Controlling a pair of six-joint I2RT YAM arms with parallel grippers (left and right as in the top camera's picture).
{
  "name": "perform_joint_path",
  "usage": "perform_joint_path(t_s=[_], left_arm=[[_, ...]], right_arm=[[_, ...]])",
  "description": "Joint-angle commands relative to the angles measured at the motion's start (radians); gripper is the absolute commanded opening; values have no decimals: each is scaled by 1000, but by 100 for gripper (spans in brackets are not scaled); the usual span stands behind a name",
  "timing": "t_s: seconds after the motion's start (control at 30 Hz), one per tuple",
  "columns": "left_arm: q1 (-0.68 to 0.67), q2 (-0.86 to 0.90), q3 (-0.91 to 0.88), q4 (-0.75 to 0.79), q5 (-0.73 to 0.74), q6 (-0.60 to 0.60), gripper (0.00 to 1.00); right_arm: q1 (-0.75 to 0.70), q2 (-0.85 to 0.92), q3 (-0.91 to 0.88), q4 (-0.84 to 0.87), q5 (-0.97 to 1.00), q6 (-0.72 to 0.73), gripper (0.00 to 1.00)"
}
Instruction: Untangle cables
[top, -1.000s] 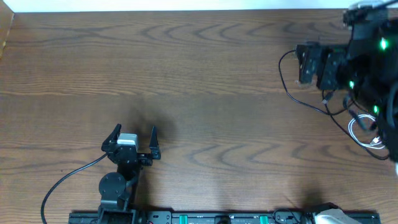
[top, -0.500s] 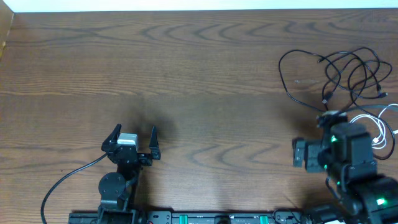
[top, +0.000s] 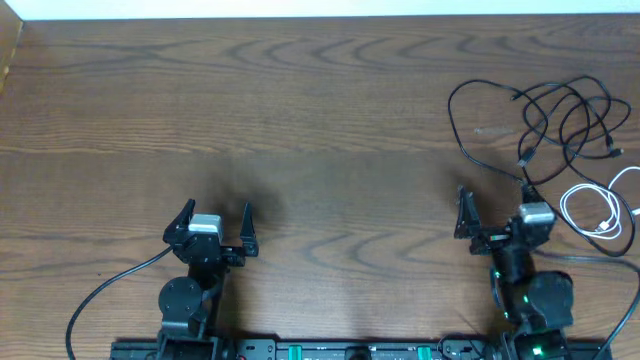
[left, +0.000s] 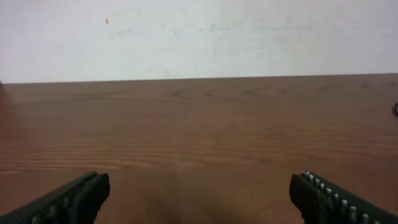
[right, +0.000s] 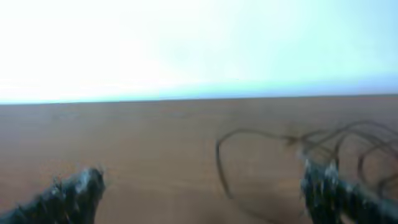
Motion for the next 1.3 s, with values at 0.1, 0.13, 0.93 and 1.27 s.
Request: perform_joint_path(t_s=[0.1,0.13,0.93,1.27], left_arm=[[2,-6,-19,-33,-3,13,98],[2,-6,-19,-33,-3,13,98],[2,-6,-19,-33,-3,13,98],[2,-6,-19,-33,-3,13,98]], right_arm=[[-45,-158,-17,-4,-36,-178,99],[-74,-214,-17,-58,-51,-178,99],[-114,-224,-17,-315,-70,-178,99],[-114,-224,-17,-315,-70,-178,99]])
